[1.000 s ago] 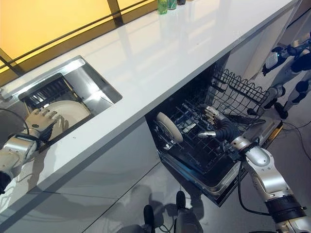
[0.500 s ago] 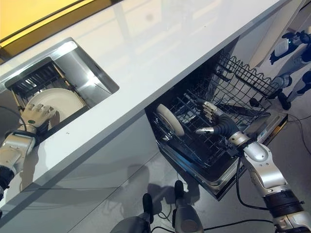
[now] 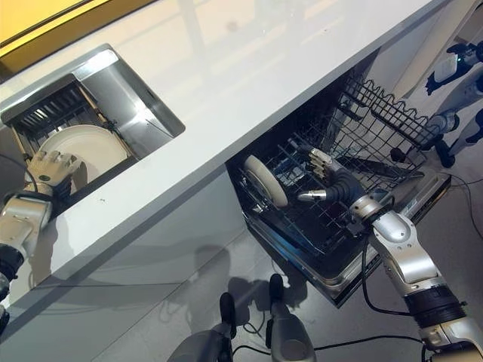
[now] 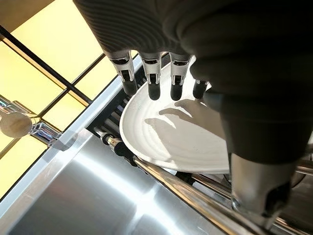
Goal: Pick up plates and place into dishwasher.
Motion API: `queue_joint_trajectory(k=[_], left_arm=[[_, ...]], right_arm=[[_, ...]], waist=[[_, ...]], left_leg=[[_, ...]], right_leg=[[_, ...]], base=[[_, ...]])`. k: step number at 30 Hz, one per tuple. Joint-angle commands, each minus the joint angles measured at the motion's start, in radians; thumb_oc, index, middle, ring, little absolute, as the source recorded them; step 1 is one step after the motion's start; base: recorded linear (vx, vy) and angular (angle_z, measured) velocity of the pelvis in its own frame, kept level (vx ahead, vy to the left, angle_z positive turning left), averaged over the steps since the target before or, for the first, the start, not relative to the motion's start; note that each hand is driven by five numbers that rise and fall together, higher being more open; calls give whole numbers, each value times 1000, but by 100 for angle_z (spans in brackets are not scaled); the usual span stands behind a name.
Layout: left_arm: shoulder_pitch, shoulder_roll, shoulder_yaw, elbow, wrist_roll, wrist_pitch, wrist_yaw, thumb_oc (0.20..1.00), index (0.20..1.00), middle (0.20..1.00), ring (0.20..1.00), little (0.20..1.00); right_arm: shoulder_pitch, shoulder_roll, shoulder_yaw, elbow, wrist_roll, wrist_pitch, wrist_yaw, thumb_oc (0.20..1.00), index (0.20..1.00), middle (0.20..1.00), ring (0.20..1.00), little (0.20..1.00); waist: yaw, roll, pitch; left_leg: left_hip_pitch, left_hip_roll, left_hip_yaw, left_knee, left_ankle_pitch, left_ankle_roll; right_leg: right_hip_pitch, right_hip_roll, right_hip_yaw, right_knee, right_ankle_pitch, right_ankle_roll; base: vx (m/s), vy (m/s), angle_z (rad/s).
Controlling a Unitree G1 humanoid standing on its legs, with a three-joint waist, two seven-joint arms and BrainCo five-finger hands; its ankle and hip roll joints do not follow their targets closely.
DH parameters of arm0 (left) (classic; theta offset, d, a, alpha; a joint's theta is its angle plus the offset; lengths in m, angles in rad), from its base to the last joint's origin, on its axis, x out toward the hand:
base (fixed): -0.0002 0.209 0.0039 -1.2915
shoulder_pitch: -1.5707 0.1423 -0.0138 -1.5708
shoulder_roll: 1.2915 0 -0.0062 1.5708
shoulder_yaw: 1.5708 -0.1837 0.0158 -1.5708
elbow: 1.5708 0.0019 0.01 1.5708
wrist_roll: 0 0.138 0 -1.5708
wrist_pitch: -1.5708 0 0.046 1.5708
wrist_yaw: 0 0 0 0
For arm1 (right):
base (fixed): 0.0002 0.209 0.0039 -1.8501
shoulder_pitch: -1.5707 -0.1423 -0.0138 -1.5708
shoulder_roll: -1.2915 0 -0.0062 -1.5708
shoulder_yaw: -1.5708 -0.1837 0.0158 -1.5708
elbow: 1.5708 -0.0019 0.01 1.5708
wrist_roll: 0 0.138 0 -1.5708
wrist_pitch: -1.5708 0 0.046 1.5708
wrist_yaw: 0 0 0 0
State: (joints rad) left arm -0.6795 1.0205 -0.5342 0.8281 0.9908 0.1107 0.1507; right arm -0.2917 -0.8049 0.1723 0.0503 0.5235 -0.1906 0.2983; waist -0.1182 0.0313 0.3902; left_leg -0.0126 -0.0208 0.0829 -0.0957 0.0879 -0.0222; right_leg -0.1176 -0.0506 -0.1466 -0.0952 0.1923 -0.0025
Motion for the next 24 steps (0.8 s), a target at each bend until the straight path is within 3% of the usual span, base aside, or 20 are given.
queue_joint_trajectory(k=[1,3,9,24], left_arm=[[-44,-38,-52,92,-41,10,8,595,595,595,595,595],[-46,-36,-51,86,-57,-5,28,200,200,200,200,200],[-54,-31,-48,48,-67,-9,44,200,200,200,200,200],[-34,19,30,-55,-201,42,320,200,200,200,200,200]], right_arm=[[-112,-21,3,-40,19,-67,-2,1000,1000,1000,1000,1000],[-114,-18,1,-40,18,-68,-4,1000,1000,1000,1000,1000],[-103,-10,-5,-51,8,-61,0,1000,1000,1000,1000,1000],[-39,-4,-38,-57,13,-85,17,1000,1000,1000,1000,1000]], waist=[[3,-57,28],[5,-56,29],[3,-51,25],[10,-45,6]], left_leg=[[-80,-4,15,84,-94,10],[-80,-6,12,84,-95,11],[-76,-8,10,84,-96,12],[-61,-11,0,79,-97,10]], right_leg=[[-38,-42,18,94,-120,120],[-38,-41,17,95,-121,120],[-34,-45,12,97,-124,120],[-17,-48,7,93,-127,118]], base=[[0,0,0],[0,0,0],[0,0,0],[0,0,0]])
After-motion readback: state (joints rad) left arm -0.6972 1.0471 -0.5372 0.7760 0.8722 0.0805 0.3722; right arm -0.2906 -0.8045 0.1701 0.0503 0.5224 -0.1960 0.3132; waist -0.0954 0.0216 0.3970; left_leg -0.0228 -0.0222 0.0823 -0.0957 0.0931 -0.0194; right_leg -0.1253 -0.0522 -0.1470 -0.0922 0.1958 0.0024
